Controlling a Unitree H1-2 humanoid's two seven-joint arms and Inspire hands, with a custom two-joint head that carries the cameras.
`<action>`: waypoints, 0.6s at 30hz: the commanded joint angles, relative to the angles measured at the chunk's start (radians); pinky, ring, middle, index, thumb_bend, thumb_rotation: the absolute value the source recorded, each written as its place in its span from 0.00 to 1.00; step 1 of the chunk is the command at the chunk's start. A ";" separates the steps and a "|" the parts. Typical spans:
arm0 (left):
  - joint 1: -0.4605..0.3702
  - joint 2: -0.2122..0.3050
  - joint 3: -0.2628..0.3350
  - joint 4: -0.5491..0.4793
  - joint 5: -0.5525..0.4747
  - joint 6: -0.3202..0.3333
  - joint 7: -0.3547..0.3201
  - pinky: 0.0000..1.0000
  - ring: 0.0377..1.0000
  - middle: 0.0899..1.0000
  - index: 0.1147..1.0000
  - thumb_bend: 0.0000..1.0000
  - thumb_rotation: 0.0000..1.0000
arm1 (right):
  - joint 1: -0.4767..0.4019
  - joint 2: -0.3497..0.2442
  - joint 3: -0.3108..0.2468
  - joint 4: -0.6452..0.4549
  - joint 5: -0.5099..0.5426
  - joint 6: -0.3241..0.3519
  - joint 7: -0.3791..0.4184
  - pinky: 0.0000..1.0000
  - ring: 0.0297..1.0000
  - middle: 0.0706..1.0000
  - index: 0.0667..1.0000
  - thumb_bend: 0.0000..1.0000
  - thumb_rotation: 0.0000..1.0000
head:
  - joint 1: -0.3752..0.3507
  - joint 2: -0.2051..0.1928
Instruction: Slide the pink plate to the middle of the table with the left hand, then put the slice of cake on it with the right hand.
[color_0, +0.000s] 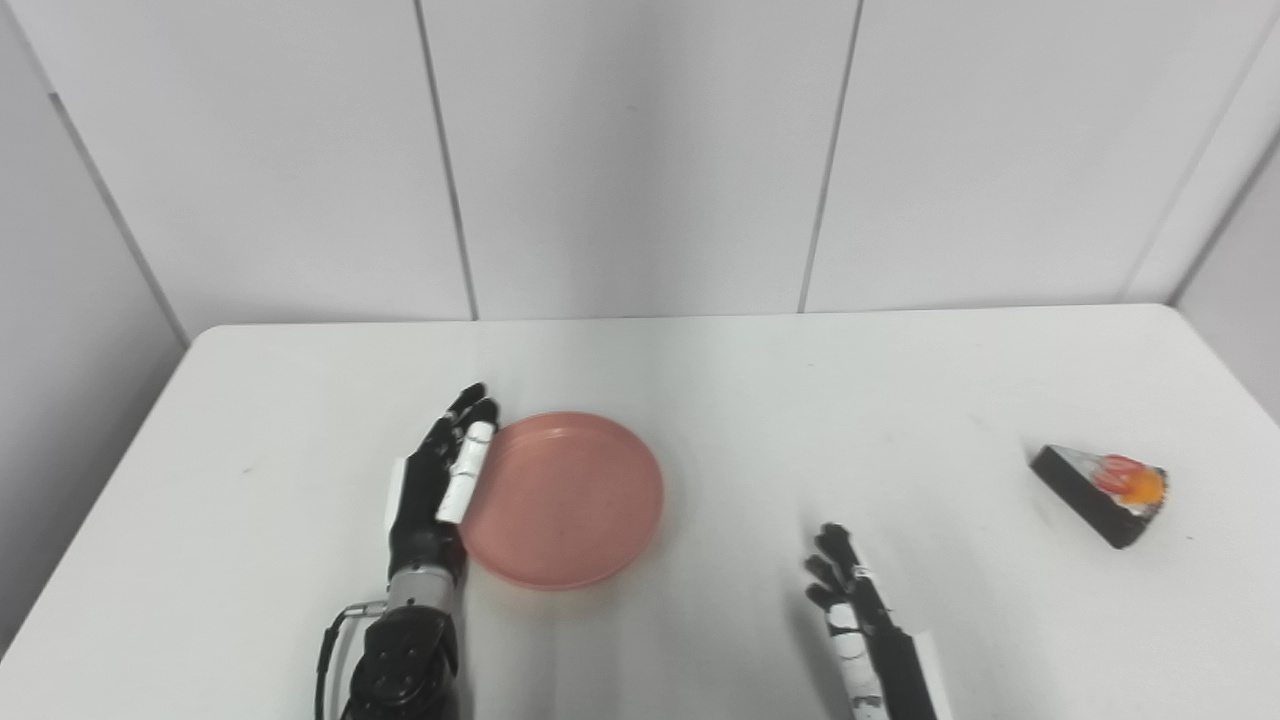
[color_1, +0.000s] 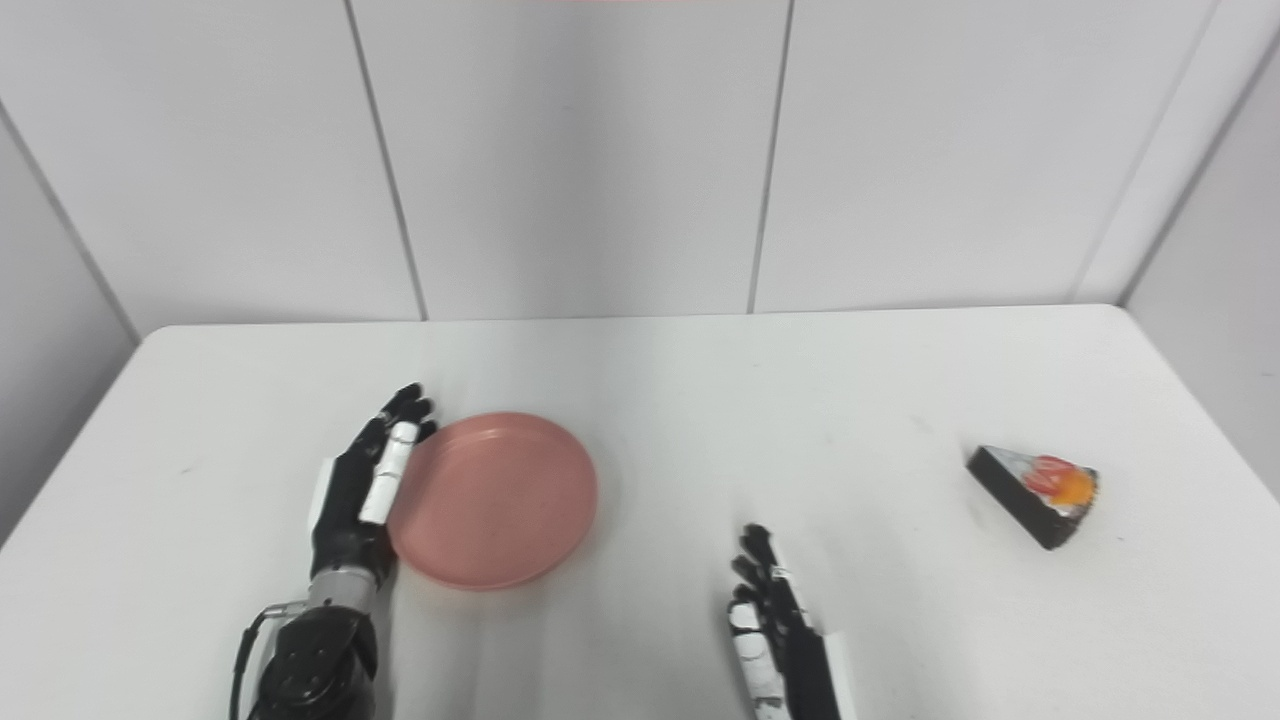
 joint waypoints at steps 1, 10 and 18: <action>-0.016 0.001 -0.013 -0.011 0.001 -0.014 -0.016 0.78 0.84 0.85 0.79 0.80 0.78 | -0.013 0.021 0.011 -0.008 -0.015 0.004 -0.013 0.88 0.90 0.93 0.92 0.74 1.00 | -0.023 -0.004; -0.013 -0.004 -0.016 -0.004 -0.033 -0.016 -0.047 0.78 0.84 0.85 0.80 0.83 0.78 | -0.036 0.046 0.035 0.034 -0.036 -0.001 -0.043 0.90 0.91 0.94 0.91 0.75 0.99 | -0.094 -0.024; -0.003 -0.030 -0.028 -0.038 -0.039 0.008 -0.043 0.78 0.84 0.88 0.82 0.81 0.81 | -0.040 0.044 0.049 0.043 -0.048 0.004 -0.062 0.89 0.92 0.94 0.92 0.77 0.99 | -0.102 -0.027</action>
